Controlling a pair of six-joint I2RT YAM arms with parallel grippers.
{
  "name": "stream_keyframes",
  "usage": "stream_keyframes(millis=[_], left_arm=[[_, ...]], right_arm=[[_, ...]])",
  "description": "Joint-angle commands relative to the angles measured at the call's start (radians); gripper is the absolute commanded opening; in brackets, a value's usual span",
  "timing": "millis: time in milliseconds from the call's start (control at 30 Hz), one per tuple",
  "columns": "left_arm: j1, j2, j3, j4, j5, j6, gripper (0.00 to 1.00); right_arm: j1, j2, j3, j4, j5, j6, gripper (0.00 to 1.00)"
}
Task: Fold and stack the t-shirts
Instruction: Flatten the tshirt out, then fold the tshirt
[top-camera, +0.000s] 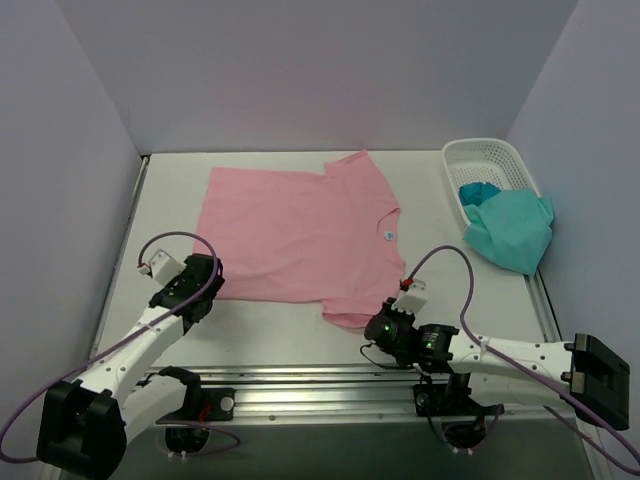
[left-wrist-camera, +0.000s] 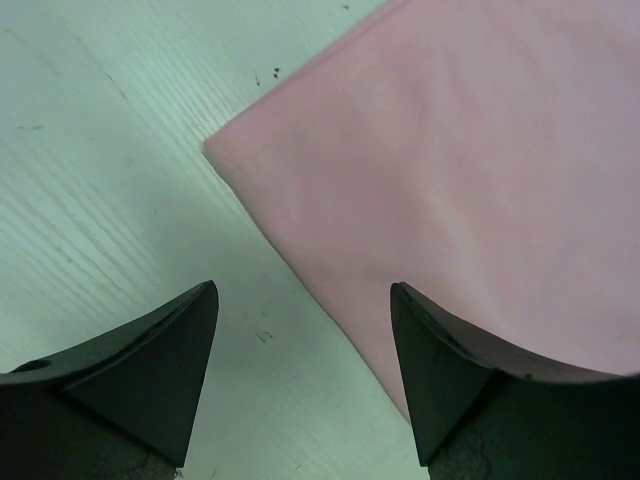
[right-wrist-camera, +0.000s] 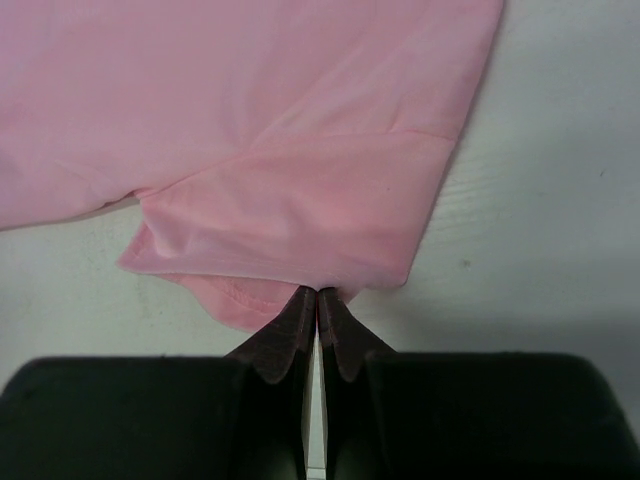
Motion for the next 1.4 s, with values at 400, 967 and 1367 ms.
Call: stream_keyframes(millis=[400, 967, 1367], left_arm=[[0.089, 0.09, -0.011, 0.083, 0.033, -0.031, 0.6], [0.086, 0.155, -0.037, 0.158, 0.05, -0.02, 0.47], [0.085, 0.201, -0.052, 0.217, 0.054, -0.016, 0.32]], right_arm=[[-0.247, -0.022, 0.029, 0.087, -0.108, -0.263, 0.0], [-0.296, 0.004, 0.037, 0.082, -0.134, -0.269, 0.0], [-0.305, 0.018, 0.038, 0.084, -0.142, -0.269, 0.0]])
